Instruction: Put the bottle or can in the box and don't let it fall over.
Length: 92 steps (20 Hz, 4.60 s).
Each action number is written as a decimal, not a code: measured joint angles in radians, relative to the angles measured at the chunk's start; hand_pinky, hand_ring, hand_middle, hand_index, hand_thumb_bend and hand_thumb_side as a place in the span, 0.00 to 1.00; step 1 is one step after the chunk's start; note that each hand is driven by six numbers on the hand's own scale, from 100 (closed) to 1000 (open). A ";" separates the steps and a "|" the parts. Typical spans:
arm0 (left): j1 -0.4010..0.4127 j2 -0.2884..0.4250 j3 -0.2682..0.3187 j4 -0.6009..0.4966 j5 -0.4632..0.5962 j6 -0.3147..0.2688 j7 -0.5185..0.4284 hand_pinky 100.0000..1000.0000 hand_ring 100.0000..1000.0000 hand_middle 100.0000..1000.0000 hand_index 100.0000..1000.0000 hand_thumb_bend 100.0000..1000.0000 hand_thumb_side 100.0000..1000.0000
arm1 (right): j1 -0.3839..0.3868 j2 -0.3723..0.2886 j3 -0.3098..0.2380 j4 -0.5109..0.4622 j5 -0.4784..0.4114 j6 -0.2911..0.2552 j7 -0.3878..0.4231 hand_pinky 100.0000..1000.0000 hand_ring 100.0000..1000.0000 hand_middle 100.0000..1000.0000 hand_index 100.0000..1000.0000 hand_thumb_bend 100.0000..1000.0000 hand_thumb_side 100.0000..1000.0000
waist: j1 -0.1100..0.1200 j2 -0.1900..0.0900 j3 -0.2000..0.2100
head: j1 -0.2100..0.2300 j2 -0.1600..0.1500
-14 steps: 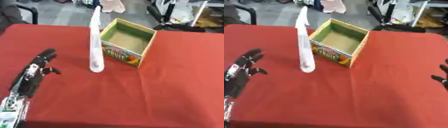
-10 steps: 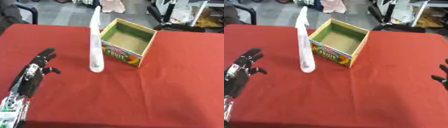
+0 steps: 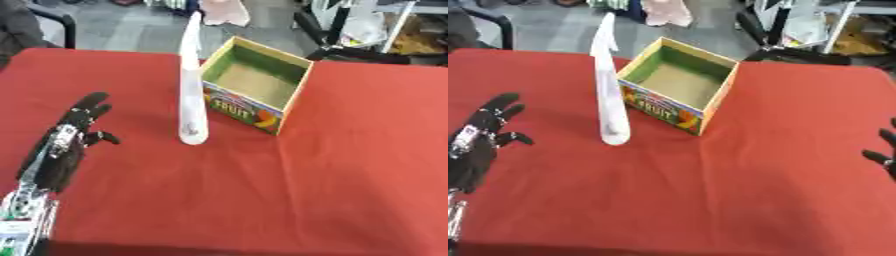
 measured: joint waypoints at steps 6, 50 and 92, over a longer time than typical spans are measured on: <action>-0.117 0.081 -0.063 0.023 0.004 0.000 0.067 0.57 1.00 0.99 1.00 0.00 0.70 | 0.001 0.000 0.000 0.000 0.000 0.000 0.000 0.78 1.00 1.00 0.93 0.00 0.47 | 0.001 -0.007 -0.009 | 0.004 0.000; -0.597 -0.017 -0.189 0.578 -0.455 -0.007 0.347 0.53 1.00 0.97 1.00 0.00 0.59 | 0.008 0.007 -0.062 -0.001 0.019 0.017 -0.097 0.78 1.00 1.00 0.93 0.00 0.47 | -0.002 -0.026 -0.065 | 0.025 -0.027; -0.687 0.011 -0.187 0.683 -0.348 0.007 0.257 0.31 1.00 0.37 0.58 0.00 0.54 | 0.000 0.011 -0.061 -0.001 0.018 0.023 -0.089 0.78 1.00 1.00 0.93 0.00 0.47 | -0.003 -0.027 -0.091 | 0.039 -0.035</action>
